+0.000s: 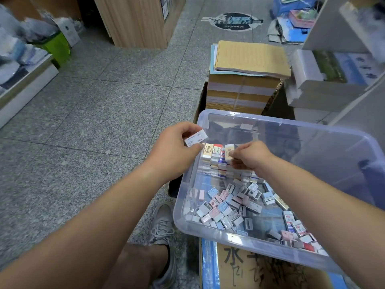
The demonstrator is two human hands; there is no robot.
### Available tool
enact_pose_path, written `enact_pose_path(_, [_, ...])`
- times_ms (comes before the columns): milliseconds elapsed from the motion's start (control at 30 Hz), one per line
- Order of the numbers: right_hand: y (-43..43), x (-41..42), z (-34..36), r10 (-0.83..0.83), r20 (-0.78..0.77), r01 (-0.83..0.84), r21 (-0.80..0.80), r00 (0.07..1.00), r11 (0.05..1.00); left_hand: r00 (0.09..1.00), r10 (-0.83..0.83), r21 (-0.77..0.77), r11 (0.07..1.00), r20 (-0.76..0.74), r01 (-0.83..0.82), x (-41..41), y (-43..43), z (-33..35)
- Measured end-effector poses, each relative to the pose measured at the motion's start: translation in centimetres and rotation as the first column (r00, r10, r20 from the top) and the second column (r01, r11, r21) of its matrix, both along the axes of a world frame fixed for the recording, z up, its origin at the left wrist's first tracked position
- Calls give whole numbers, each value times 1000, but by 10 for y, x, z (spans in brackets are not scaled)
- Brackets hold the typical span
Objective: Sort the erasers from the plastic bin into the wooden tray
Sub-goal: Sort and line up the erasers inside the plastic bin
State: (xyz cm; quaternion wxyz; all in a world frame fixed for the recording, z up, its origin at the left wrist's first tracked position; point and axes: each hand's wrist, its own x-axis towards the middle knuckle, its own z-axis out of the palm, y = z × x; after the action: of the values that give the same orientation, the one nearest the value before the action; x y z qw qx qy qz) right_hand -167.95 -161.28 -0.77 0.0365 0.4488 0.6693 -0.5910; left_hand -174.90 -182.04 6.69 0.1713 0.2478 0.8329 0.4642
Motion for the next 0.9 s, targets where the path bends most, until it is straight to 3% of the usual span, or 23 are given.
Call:
enact_pose_path(233, [-4, -13, -32, 34, 69, -48, 210, 997, 977, 990, -14, -71, 997, -138, 4, 5, 5, -6])
enact_pose_path(400, [-8, -5, -20, 114, 99, -141, 337, 989, 931, 937, -116, -227, 973, -328, 41, 8, 12, -8])
enact_pose_path(467, [-19, -1, 1, 175, -9, -168, 233, 985, 958, 922, -138, -276, 961, -361, 36, 10, 14, -7])
enact_pose_path(533, [-31, 6, 26, 160, -214, -181, -78, 964, 980, 908, -155, -327, 945, -390, 21, 12, 16, -7])
enact_pose_path(600, [-38, 14, 45, 129, -338, -234, -292, 932, 927, 893, -156, -355, 935, -422, -4, 15, 18, -6])
enact_pose_path(700, [-43, 23, 52, 176, -363, -275, -240, 915, 931, 880, -175, -357, 934, -442, 7, 20, 21, -5])
enact_pose_path(800, [-36, 23, 50, 128, -347, -197, -173, 929, 965, 882, -183, -336, 942, -434, 30, 23, 20, -6])
enact_pose_path(900, [-12, 23, 35, 117, -206, -121, -4, 972, 993, 898, -114, -323, 946, -424, -32, 21, 15, -11])
